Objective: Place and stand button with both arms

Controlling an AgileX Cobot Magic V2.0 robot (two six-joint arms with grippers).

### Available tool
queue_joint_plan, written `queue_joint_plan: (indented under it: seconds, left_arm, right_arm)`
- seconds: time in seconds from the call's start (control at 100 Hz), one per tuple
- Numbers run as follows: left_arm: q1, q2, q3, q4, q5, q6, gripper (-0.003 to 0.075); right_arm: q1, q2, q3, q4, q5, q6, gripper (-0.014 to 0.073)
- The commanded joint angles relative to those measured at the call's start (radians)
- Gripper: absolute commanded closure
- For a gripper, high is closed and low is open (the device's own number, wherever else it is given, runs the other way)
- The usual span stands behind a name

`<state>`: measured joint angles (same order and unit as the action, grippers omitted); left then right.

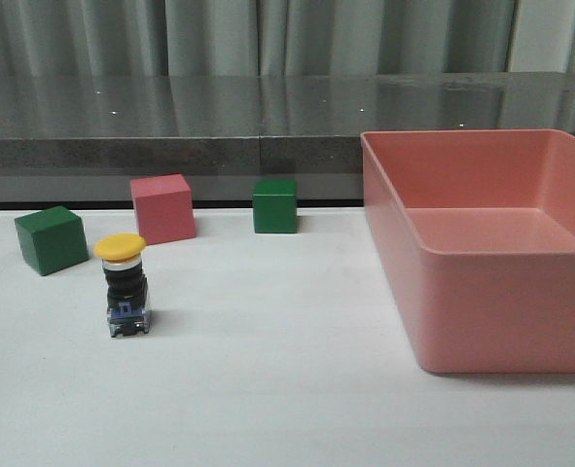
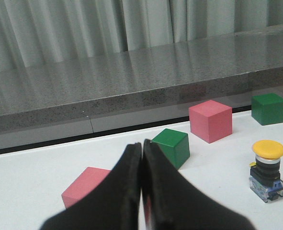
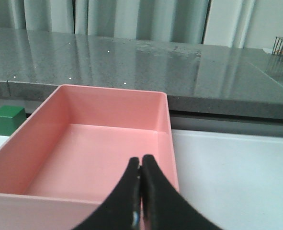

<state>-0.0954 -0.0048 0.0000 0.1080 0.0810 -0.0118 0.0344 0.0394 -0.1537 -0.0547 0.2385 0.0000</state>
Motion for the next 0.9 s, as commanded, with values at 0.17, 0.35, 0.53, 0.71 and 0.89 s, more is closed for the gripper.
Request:
queue_joint_plan:
  seconds: [0.17,0.35,0.53,0.71,0.89]
  left_arm:
    - [0.003,-0.033,0.030,-0.012,-0.081,-0.011,0.0739]
    - [0.003,-0.033,0.030,-0.012,-0.081,-0.011,0.0739]
    - [0.003,-0.033,0.030,-0.012,-0.081,-0.011,0.0739]
    - [0.003,-0.033,0.030,-0.012,-0.081,-0.011,0.0739]
    - [0.003,-0.033,0.030,-0.012,-0.081,-0.011,0.0739]
  right_arm:
    - [0.023,-0.039,0.126,-0.026,-0.223,0.021,0.0655]
    - [0.023,-0.060,0.168,-0.019,-0.232,0.021,0.0655]
    - [0.023,-0.060,0.168,-0.019,-0.233,0.021,0.0655]
    - [0.023,-0.060,0.168,-0.019,-0.233,0.021,0.0655]
    - [0.023,-0.060,0.168,-0.019,-0.233,0.021,0.0655]
